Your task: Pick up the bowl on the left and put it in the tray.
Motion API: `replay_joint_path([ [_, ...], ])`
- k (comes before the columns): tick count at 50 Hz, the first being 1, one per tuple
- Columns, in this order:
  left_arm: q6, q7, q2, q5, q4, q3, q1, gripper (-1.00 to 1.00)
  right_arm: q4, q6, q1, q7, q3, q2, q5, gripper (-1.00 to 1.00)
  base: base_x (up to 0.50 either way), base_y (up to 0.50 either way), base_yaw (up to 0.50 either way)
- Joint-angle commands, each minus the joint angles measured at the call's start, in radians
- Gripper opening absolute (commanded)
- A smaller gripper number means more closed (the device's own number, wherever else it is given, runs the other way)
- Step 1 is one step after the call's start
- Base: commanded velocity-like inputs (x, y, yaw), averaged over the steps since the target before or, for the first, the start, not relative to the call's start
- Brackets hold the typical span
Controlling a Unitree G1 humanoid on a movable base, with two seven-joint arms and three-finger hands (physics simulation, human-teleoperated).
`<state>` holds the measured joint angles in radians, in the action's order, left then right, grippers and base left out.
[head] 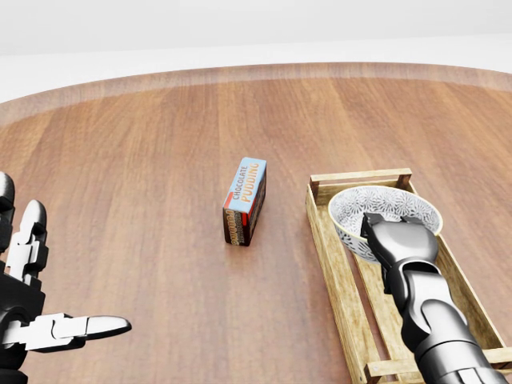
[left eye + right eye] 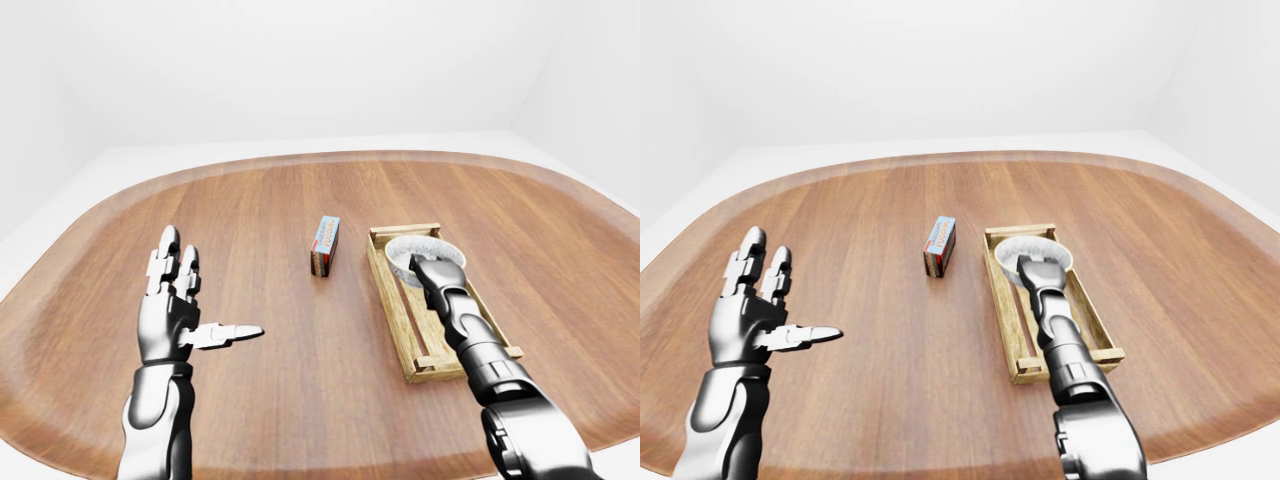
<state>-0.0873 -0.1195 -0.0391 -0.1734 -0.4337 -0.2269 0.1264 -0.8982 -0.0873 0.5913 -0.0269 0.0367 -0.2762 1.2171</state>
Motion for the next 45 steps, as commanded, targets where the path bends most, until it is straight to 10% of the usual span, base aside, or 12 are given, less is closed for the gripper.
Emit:
replay_joint_path([
  [1, 0.000, 0.008, 0.013, 0.034, 0.072, 0.037, -0.002, 1.00, -0.116, 0.000, 0.041, -0.081, 0.026, 0.006, 0.045, -1.00, 0.00, 0.00, 0.00],
  [40, 0.000, 0.011, 0.011, 0.034, 0.076, 0.038, -0.006, 1.00, -0.293, 0.000, 0.080, -0.172, 0.057, 0.007, 0.000, -1.00, 0.00, 0.00, 0.00],
  [41, 0.000, 0.011, 0.011, 0.034, 0.076, 0.037, -0.006, 1.00, -0.291, 0.000, 0.080, -0.168, 0.058, 0.005, 0.001, -0.74, 0.00, 0.00, 0.00],
  [43, 0.000, 0.011, 0.012, 0.034, 0.074, 0.037, -0.005, 1.00, -0.281, 0.000, 0.076, -0.159, 0.056, 0.007, -0.004, 1.00, 0.00, 0.00, 0.00],
  [45, 0.000, 0.011, 0.013, 0.035, 0.066, 0.039, -0.002, 1.00, -0.274, 0.000, 0.071, -0.153, 0.058, 0.009, -0.001, 1.00, 0.00, 0.00, 0.00],
])
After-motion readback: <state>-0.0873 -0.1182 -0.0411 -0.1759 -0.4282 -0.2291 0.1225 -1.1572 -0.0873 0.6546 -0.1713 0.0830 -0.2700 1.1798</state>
